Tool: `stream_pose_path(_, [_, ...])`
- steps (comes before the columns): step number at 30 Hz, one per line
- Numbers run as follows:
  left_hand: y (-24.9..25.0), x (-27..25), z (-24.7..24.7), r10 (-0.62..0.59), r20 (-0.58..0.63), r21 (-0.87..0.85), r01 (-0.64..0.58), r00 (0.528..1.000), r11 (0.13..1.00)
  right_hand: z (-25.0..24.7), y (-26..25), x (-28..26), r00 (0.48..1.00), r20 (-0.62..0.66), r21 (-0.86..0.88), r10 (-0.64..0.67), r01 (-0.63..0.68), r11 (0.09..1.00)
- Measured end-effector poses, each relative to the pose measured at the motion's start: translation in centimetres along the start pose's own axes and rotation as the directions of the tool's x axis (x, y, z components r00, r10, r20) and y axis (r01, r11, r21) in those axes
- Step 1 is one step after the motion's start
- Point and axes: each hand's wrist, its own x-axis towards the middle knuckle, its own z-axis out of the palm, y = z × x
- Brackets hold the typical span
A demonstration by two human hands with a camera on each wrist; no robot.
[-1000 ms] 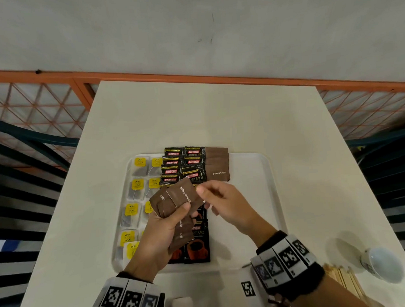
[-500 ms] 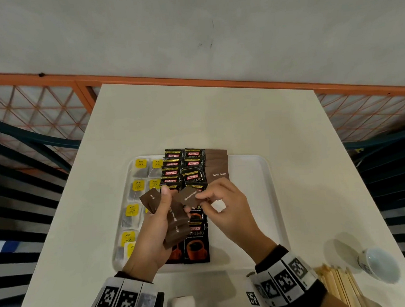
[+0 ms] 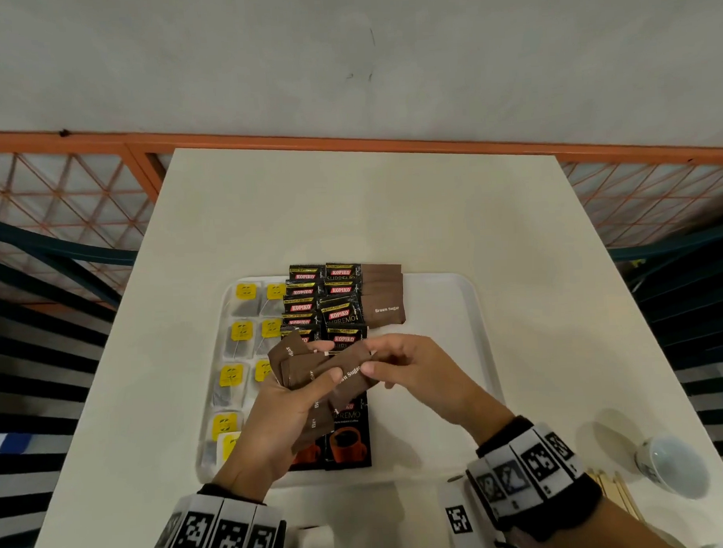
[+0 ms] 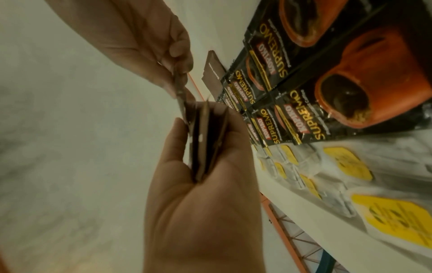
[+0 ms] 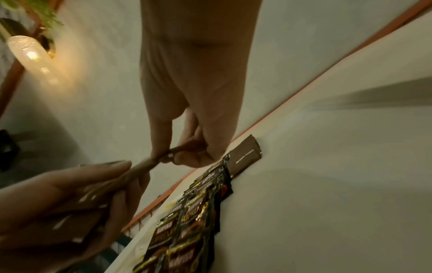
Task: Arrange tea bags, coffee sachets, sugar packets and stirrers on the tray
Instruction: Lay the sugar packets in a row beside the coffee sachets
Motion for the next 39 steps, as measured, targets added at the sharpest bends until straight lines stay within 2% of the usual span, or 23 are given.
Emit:
stream_pose_path(3, [-0.4,0.4,-0.1,-0.073,-0.026,-0.044,0.071,0.997,0.996,-0.9,0.8,0.6,0.997,-0.054,0.030,0.047,-0.046,0.998])
stream_pose_path(6, [-0.5,0.6,-0.6,-0.133,-0.005,-0.150,0.131,0.991,0.980,-1.7,1.7,1.3,0.981,-0.168,0.120,0.099,-0.079,0.990])
stream_pose_path(9, [-0.4,0.7,-1.3,-0.158,0.026,-0.246,0.160,0.987,0.956,-2.7,2.5,2.3,0.925,-0.340,0.154,0.169,-0.123,0.980])
stream_pose_path(12, [-0.3,0.6,-1.8,-0.162,0.055,-0.288,0.171,0.985,0.942,-3.7,3.0,3.4,0.869,-0.447,0.124,0.213,-0.176,0.977])
stream_pose_path(16, [-0.4,0.5,-1.8,-0.167,0.082,-0.315,0.185,0.982,0.931,-4.0,3.6,4.8,0.838,-0.505,0.038,0.208,-0.219,0.975])
stream_pose_path(20, [-0.4,0.5,-1.6,-0.172,0.096,-0.333,0.195,0.980,0.923,-3.6,3.8,5.5,0.832,-0.526,-0.070,0.176,-0.249,0.966])
stream_pose_path(26, [-0.5,0.5,-1.7,-0.172,0.094,-0.246,0.190,0.981,0.951,-2.8,3.4,5.3,0.832,-0.547,-0.153,0.094,-0.210,0.966])
stream_pose_path(31, [-0.3,0.3,-1.2,-0.156,0.074,-0.179,0.168,0.985,0.970,-2.4,3.0,4.9,0.807,-0.583,-0.153,0.092,-0.220,0.963])
stream_pose_path(33, [-0.3,0.2,-1.1,-0.165,0.055,-0.149,0.172,0.985,0.974,-1.9,2.4,4.2,0.814,-0.577,-0.161,0.061,-0.187,0.969])
stream_pose_path(35, [-0.4,0.3,-0.9,-0.172,0.040,-0.128,0.176,0.984,0.976,-1.0,1.5,3.4,0.858,-0.513,-0.153,0.041,-0.139,0.979])
stream_pose_path(37, [-0.5,0.3,-0.7,-0.174,0.017,-0.127,0.175,0.985,0.976,0.1,0.5,2.5,0.934,-0.354,-0.126,0.047,-0.097,0.987])
stream_pose_path(39, [-0.5,0.3,-0.4,-0.161,0.004,-0.132,0.160,0.987,0.978,1.2,-0.3,1.5,0.985,-0.160,-0.071,0.064,-0.077,0.995])
